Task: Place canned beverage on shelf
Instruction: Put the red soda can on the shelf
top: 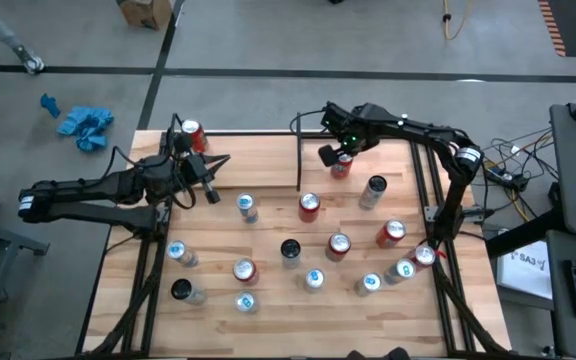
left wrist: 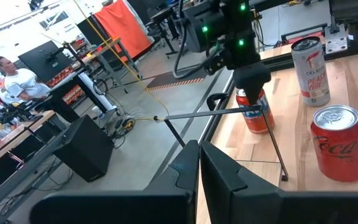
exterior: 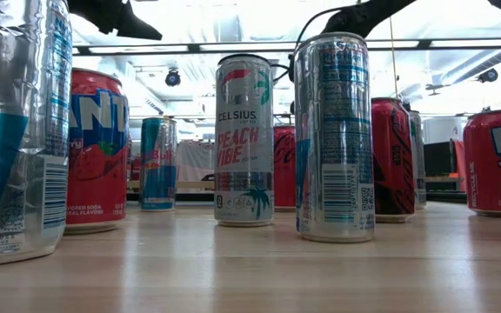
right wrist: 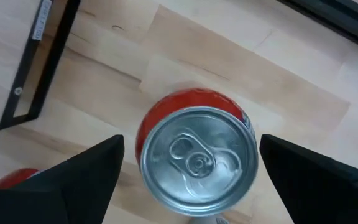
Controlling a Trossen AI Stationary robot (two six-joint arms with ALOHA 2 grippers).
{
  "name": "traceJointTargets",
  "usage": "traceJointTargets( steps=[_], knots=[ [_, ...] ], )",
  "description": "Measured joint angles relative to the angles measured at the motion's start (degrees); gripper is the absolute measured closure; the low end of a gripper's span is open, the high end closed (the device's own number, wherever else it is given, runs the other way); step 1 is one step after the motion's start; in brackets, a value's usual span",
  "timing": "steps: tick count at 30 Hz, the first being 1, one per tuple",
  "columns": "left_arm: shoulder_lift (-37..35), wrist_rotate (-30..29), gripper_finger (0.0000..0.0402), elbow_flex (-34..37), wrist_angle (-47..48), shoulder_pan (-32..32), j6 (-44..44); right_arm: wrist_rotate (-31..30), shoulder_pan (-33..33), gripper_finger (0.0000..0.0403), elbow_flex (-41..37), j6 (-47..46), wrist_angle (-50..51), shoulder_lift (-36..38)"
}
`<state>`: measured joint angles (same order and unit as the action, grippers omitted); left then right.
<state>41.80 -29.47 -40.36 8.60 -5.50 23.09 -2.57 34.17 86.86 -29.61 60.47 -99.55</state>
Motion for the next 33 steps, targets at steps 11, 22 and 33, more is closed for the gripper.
traceJointTargets(
  steps=[11,22,33],
  knots=[
    [0.0,0.0,0.0402,0.0,0.0,0.0,0.0,-0.3,0.0,0.0086,-3.7,-0.8,-4.0,0.0],
    [0.0,0.0,0.0402,0.0,0.0,0.0,0.0,-0.9,0.0,0.0112,-0.3,-1.3,-2.6,0.3],
    [0.0,0.0,0.0402,0.0,-0.1,0.0,0.0,-12.6,-0.9,0.0112,23.9,2.2,11.6,1.0]
  ],
)
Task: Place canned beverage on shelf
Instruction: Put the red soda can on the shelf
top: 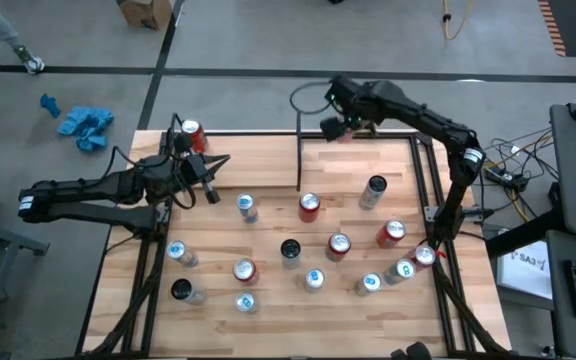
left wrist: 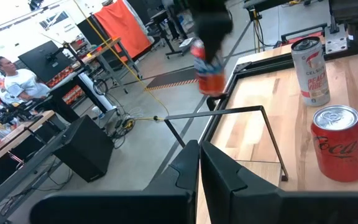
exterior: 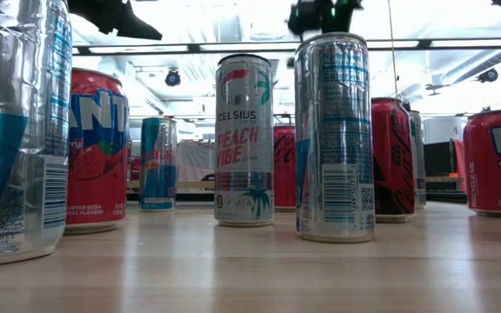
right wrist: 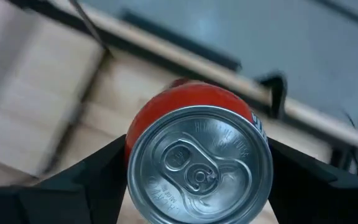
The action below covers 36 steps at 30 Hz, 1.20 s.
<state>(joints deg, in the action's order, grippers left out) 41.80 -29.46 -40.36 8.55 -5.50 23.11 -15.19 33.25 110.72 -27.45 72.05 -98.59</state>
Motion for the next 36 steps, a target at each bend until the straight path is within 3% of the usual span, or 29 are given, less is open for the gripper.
traceJointTargets(
  steps=[7,19,24,30,36],
  knots=[
    [0.0,0.0,0.0402,0.0,-1.1,0.0,0.2,0.1,-3.6,0.0112,11.2,4.7,-7.8,0.0],
    [0.0,0.0,0.0402,0.0,-1.5,0.0,0.2,6.3,-10.3,0.0112,12.5,10.6,-24.4,-3.1],
    [0.0,0.0,0.0402,0.0,-1.6,0.0,0.3,7.2,-11.6,0.0112,15.9,12.5,-24.6,-8.3],
    [-0.2,-0.1,0.0402,0.0,-1.7,0.0,0.5,12.7,-11.9,0.0112,21.9,13.5,-24.4,-15.6],
    [-2.0,-3.6,0.0402,0.1,-1.3,0.0,0.5,14.0,-12.0,0.0112,24.1,14.6,-22.8,-20.4]
  ],
)
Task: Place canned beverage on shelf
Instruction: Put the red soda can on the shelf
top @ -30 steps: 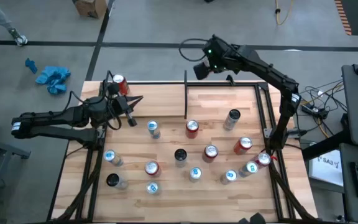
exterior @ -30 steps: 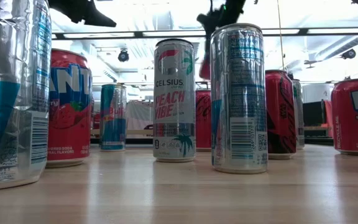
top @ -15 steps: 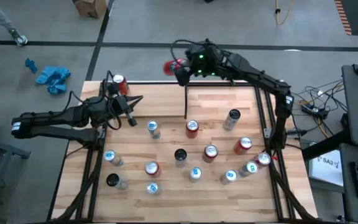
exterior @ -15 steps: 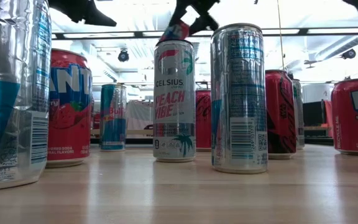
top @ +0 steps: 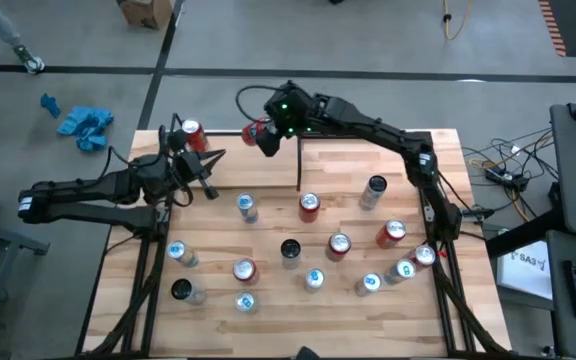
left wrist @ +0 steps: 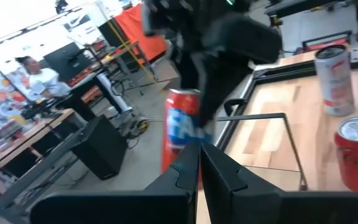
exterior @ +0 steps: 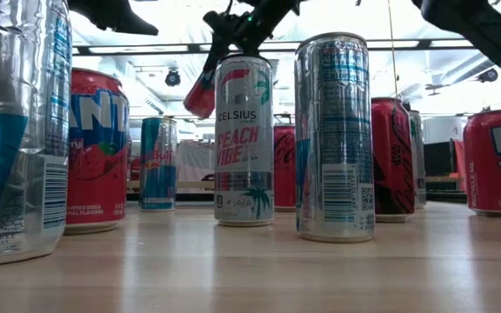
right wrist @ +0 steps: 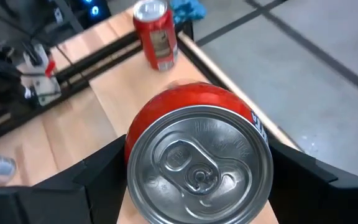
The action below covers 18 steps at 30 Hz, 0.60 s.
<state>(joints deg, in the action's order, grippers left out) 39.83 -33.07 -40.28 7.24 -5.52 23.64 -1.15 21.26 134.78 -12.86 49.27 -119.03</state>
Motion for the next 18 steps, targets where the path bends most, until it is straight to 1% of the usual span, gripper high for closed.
traceJointTargets(
  steps=[9,18],
  knots=[
    [-4.0,0.0,0.0402,0.8,0.4,0.0,-0.4,0.2,0.0,0.0112,0.1,0.8,3.6,-3.2],
    [-4.7,0.0,0.0402,1.4,0.6,0.0,-0.4,2.1,-0.6,0.0112,0.1,3.0,10.3,-6.3]
  ],
)
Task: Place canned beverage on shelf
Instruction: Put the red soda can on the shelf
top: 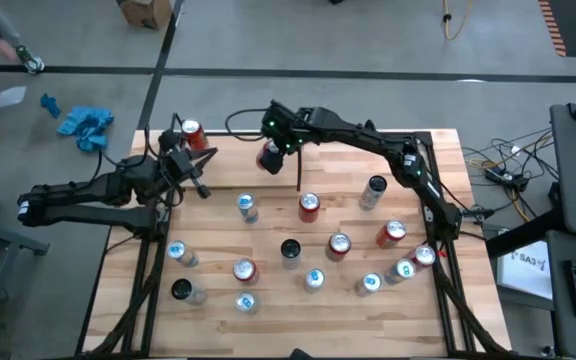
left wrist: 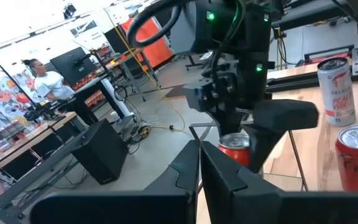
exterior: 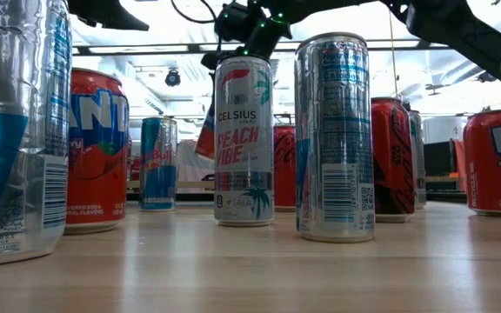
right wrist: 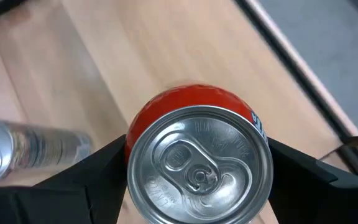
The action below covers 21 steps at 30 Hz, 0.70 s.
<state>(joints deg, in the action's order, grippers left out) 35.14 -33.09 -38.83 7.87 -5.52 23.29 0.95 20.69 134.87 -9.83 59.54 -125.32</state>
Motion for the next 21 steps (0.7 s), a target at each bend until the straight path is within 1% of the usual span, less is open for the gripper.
traceJointTargets(
  steps=[3,11,18,21],
  knots=[
    [0.0,0.0,0.0402,0.0,0.0,0.0,0.0,1.2,-0.3,0.0112,0.0,0.8,0.8,-0.4],
    [0.0,0.0,0.0402,0.0,-0.1,0.0,0.2,1.0,-0.4,0.0112,0.0,1.7,3.7,-1.6],
    [0.0,0.0,0.0402,0.0,-0.1,0.0,0.2,0.6,-0.4,0.0112,0.0,2.0,4.0,-2.3],
    [0.0,0.0,0.0402,0.0,-0.1,0.0,0.2,0.5,-0.4,0.0100,0.0,2.6,3.7,-2.8]
  ],
)
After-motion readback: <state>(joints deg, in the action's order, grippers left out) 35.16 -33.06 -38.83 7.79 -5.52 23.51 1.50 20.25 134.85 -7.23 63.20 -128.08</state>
